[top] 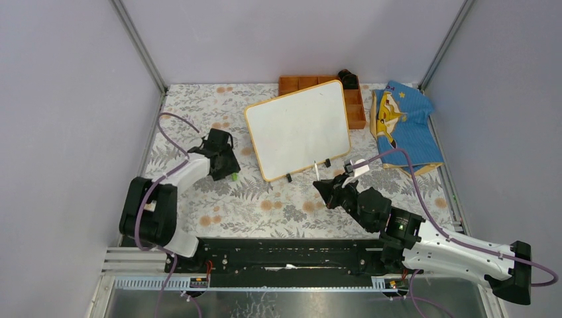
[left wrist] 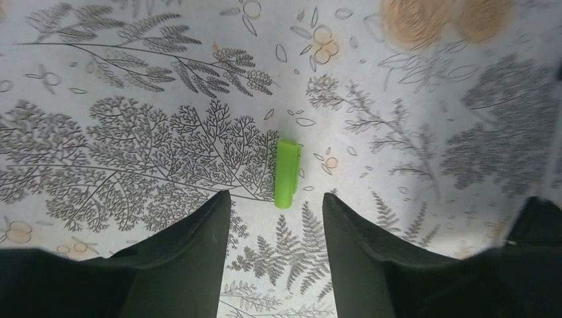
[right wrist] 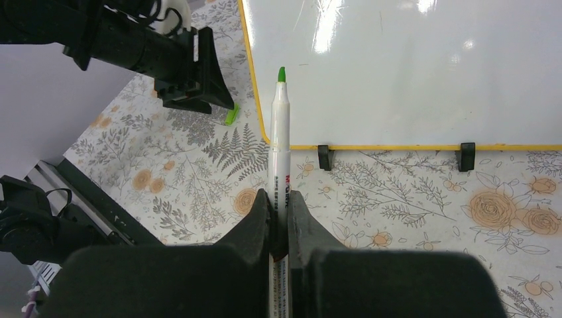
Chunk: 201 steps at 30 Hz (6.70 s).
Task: Write a sentence on the whiteboard
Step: Place the pen cap at the center of the board, then write a sentence on the whiteboard.
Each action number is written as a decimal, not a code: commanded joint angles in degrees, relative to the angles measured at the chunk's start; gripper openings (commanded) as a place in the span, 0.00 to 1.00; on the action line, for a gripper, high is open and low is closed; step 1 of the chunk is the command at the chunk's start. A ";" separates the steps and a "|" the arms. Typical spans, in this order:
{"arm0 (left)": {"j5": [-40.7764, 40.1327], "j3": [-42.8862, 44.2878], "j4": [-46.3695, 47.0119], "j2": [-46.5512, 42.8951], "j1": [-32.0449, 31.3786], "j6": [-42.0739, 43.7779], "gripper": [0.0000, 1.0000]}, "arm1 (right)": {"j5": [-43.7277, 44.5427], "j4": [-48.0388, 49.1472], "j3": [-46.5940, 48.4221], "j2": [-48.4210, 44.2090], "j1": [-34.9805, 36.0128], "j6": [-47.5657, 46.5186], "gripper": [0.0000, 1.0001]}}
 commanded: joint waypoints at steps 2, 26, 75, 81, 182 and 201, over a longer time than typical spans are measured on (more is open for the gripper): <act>-1.58 -0.72 0.66 -9.42 1.61 -3.16 0.64 | 1.99 -0.11 2.24 -0.49 -0.21 -0.08 0.00; 55.79 -11.31 63.51 -35.95 -10.29 -7.70 0.71 | -20.04 3.65 12.47 4.31 -0.30 -3.39 0.00; 55.17 -9.56 69.63 -29.98 -23.04 -17.71 0.36 | -24.51 10.21 13.06 7.66 -0.30 -1.57 0.00; 54.40 -9.91 69.23 -30.15 -23.23 -17.44 0.17 | -24.61 10.10 12.71 7.10 -0.30 -1.35 0.00; -10.30 -15.07 71.35 -43.48 -32.31 -28.51 0.00 | -39.97 31.96 29.85 26.21 -14.25 22.47 0.31; -11.28 -15.49 71.56 -42.97 -33.71 -30.48 0.00 | -39.35 30.67 30.48 25.98 -14.22 21.29 0.28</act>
